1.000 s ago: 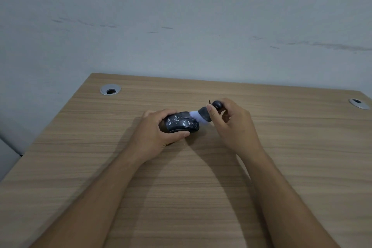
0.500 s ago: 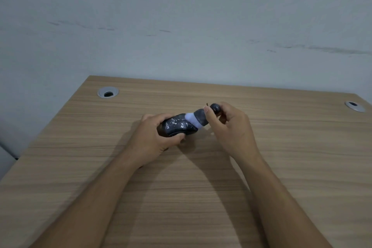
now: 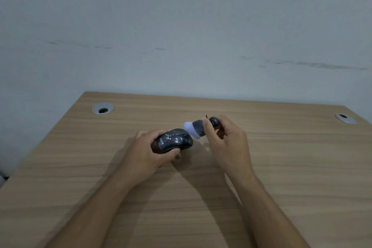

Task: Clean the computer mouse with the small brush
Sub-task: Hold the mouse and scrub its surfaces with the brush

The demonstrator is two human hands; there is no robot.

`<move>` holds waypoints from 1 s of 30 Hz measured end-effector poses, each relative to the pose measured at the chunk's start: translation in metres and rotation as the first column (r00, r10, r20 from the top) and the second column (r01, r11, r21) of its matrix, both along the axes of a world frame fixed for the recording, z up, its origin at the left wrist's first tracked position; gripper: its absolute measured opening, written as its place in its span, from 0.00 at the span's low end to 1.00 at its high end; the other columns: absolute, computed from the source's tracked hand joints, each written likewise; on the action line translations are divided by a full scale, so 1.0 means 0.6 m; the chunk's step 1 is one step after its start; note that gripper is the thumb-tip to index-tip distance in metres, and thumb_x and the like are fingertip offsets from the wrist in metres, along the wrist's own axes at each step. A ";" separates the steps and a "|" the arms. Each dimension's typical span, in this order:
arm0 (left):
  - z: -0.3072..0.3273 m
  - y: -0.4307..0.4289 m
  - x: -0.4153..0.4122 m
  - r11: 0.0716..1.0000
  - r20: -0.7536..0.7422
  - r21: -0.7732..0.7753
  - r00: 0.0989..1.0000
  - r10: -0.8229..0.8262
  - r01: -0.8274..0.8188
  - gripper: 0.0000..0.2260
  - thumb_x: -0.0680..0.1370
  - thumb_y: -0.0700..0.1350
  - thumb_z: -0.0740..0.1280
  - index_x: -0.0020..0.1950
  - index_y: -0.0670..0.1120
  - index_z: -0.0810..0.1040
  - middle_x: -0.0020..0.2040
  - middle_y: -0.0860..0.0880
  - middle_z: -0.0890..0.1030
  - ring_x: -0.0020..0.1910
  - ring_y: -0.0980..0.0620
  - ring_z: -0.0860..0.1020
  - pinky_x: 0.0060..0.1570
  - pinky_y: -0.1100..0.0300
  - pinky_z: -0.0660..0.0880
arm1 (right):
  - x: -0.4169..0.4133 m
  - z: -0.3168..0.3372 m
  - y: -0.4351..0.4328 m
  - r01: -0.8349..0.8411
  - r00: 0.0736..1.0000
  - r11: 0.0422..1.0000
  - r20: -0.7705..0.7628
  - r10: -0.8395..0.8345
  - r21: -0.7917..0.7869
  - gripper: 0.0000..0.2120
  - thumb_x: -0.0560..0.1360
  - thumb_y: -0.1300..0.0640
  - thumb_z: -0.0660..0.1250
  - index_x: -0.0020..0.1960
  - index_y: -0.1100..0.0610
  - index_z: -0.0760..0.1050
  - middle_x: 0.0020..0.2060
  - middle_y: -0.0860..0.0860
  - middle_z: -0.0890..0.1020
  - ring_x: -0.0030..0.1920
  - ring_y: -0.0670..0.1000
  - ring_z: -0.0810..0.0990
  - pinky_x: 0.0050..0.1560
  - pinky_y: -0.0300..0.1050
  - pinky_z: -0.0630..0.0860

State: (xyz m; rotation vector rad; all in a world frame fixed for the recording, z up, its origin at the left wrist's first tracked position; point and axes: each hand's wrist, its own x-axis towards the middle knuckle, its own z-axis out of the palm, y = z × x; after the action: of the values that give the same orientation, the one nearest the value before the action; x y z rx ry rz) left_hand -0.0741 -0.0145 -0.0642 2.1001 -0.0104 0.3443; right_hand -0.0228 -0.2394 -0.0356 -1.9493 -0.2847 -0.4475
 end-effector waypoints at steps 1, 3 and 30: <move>-0.001 0.001 0.001 1.000 0.002 -0.013 1.000 -0.001 0.001 0.20 0.73 0.49 0.84 0.58 0.67 0.83 0.50 0.69 0.83 0.63 0.54 0.77 0.54 0.76 0.68 | -0.002 0.002 0.002 -0.026 1.000 1.000 0.008 0.026 -0.002 0.11 0.83 0.51 0.74 0.44 0.54 0.82 0.31 0.49 0.76 0.31 0.43 0.70 0.33 0.34 0.66; -0.005 0.004 0.005 0.999 0.006 -0.032 1.000 0.008 -0.008 0.20 0.72 0.49 0.84 0.61 0.64 0.85 0.52 0.63 0.82 0.64 0.54 0.77 0.54 0.76 0.69 | -0.004 0.000 0.008 -0.046 0.999 0.998 0.000 0.046 -0.043 0.10 0.83 0.51 0.74 0.44 0.53 0.82 0.30 0.46 0.76 0.31 0.42 0.71 0.33 0.34 0.66; 0.003 -0.002 0.001 0.999 0.049 -0.039 0.999 -0.004 0.006 0.18 0.73 0.50 0.83 0.58 0.66 0.84 0.50 0.71 0.83 0.64 0.56 0.76 0.52 0.81 0.66 | -0.011 -0.002 0.006 -0.002 1.000 0.999 0.012 0.002 0.033 0.10 0.82 0.52 0.74 0.43 0.54 0.80 0.31 0.45 0.77 0.32 0.42 0.72 0.34 0.33 0.66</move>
State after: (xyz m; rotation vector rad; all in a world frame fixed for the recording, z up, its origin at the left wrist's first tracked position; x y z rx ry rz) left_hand -0.0732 -0.0155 -0.0624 2.0527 -0.0376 0.3894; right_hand -0.0295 -0.2360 -0.0367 -1.9141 -0.2851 -0.4605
